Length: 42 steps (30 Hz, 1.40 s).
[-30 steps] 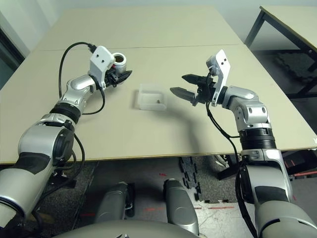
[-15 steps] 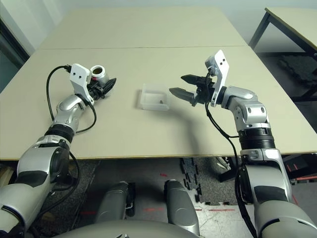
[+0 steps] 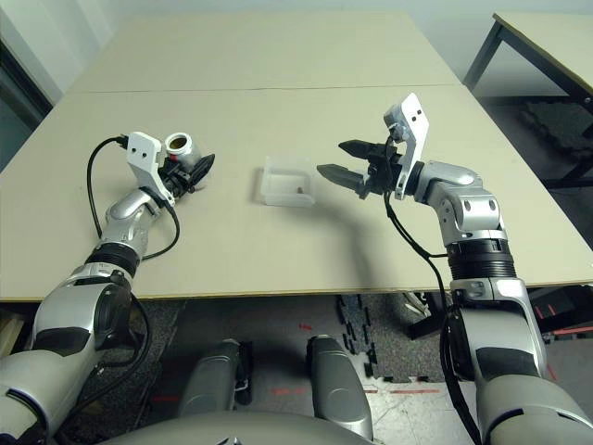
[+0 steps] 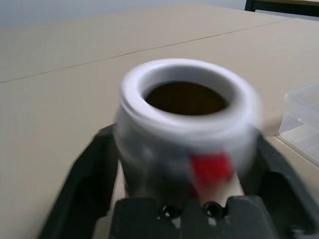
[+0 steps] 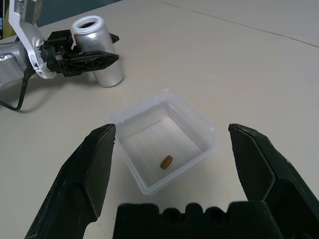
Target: Pour the medicine from the bottle into the box.
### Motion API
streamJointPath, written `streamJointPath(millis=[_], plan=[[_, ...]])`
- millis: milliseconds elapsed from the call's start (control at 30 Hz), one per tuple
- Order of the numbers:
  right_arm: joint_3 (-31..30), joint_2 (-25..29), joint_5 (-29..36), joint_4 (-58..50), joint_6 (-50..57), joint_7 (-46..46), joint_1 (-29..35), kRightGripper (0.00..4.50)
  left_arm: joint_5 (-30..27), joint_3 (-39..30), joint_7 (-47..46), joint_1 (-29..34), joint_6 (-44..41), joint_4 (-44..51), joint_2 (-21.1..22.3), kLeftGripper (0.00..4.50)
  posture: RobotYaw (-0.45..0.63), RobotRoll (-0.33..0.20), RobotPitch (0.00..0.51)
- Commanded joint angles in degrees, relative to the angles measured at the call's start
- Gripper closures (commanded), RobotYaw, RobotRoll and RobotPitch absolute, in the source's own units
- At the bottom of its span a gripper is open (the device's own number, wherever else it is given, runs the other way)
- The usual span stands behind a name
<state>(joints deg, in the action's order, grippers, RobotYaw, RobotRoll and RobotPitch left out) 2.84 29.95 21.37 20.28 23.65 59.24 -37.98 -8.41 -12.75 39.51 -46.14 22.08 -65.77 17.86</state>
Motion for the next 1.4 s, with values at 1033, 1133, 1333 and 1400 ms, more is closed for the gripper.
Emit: streamJointPath(millis=[1033, 1133, 1333, 1400], plan=[[-0.4, -0.3, -0.3, -0.4, -1.0, 2.0, 1.4, 0.0, -12.4, -2.2, 6.1, 27.4, -22.3, 45.0, 8.5, 0.01, -0.08, 0.0, 0.122], [0.7, 0.4, -0.6, 0.6, -2.0, 1.1, 1.8, 0.0, -14.2, -5.0, 4.1, 29.6, -25.1, 48.9, 10.4, 0.01, -0.07, 0.0, 0.12], [3.5, 0.4, -1.3, 5.5, -6.3, -3.9, 1.4, 0.0, -13.0, -11.2, -5.4, 26.3, -23.7, 43.3, 13.3, 0.01, -0.07, 0.0, 0.116], [5.4, -0.4, -2.1, 8.4, -9.7, -8.3, 1.1, 0.0, -10.9, -11.8, -8.5, 24.3, -21.5, 38.8, 14.8, 0.01, -0.07, 0.0, 0.114]])
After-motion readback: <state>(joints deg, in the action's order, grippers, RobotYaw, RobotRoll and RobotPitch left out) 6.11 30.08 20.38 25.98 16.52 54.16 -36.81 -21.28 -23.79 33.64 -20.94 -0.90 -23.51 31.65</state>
